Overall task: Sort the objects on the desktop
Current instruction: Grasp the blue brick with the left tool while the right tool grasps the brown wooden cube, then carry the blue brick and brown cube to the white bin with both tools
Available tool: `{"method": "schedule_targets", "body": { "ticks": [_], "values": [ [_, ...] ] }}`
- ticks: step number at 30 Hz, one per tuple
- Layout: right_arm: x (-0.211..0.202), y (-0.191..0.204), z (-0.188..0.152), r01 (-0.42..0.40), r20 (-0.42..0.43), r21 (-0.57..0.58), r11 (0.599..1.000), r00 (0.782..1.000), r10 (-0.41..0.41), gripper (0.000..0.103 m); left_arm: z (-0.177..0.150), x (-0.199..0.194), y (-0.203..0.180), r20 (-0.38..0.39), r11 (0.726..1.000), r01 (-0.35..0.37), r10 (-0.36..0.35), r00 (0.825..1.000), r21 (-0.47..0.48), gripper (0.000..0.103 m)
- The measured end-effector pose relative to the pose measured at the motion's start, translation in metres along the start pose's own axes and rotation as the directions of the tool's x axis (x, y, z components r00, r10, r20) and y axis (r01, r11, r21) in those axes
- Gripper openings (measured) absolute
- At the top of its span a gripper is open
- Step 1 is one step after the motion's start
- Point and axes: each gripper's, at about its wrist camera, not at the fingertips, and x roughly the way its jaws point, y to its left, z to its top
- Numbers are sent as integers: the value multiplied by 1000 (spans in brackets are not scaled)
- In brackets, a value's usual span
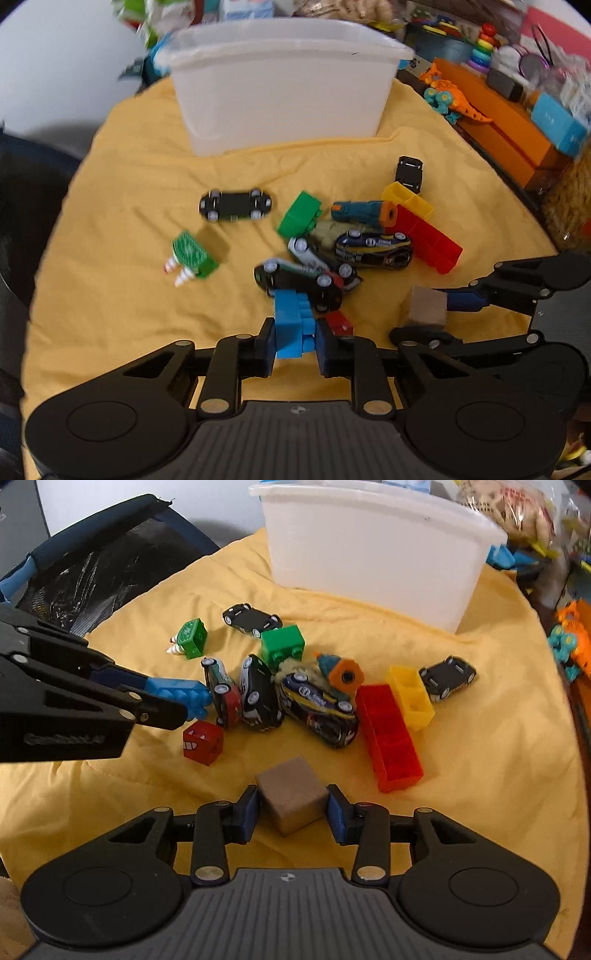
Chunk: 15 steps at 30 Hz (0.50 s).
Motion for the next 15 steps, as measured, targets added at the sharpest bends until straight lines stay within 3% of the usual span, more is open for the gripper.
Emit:
{"method": "schedule_targets", "body": {
  "ticks": [3,8,11,15],
  "values": [
    [-2,-1,0,-4,3,-4,1000,1000,4,42,-9,-1,12,0,999,32,-32,999,-30,25],
    [-6,-4,-1,1,18,2,1000,1000,-1,42,-9,-6,16,8,1000,24,-24,1000,-19,25],
    [-6,-5,0,3,9,-12,1000,1000,-3,42,-7,0,13,-20,1000,16,-15,1000,20,25],
    [-4,-9,-1,-15,11,0,1000,1000,15,42,-13,15,15,-74,1000,22,-21,997,2,26]
  ]
}}
